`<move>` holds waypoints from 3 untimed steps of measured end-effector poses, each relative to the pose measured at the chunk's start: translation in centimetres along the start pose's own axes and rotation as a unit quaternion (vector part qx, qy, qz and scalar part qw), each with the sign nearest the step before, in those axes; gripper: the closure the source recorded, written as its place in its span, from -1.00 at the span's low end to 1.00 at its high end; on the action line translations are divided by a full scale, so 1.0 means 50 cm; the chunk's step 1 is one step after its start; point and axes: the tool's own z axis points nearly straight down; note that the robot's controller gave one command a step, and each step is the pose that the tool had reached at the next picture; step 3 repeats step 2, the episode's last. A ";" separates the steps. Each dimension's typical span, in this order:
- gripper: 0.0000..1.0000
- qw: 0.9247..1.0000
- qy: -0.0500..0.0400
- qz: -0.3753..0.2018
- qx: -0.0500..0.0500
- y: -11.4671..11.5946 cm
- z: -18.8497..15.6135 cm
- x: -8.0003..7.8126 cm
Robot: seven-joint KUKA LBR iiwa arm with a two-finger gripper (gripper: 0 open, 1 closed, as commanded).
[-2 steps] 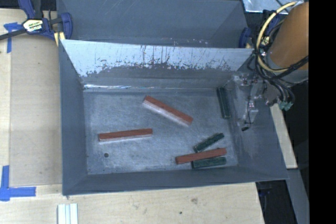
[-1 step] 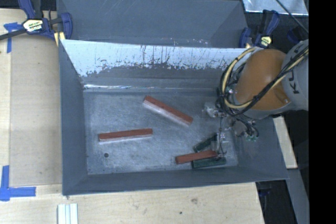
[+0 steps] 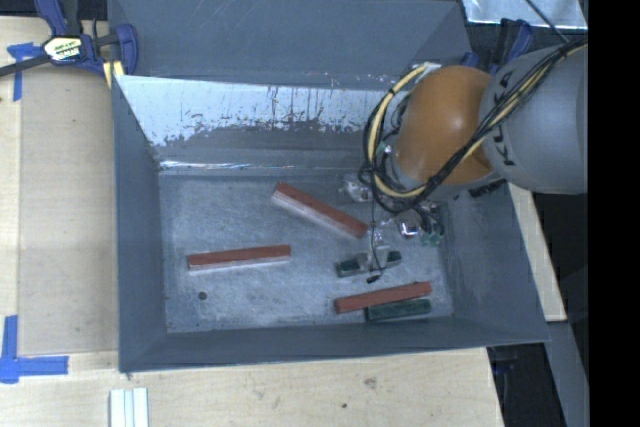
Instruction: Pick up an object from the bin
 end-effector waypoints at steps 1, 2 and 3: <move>1.00 1.000 0.004 0.001 0.001 -0.005 -0.003 0.003; 1.00 0.994 -0.004 -0.108 0.002 -0.013 -0.308 -0.103; 1.00 0.994 -0.004 -0.108 0.002 -0.013 -0.308 -0.103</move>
Offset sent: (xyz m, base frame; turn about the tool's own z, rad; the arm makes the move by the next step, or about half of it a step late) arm 0.0000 0.0000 0.0000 0.0000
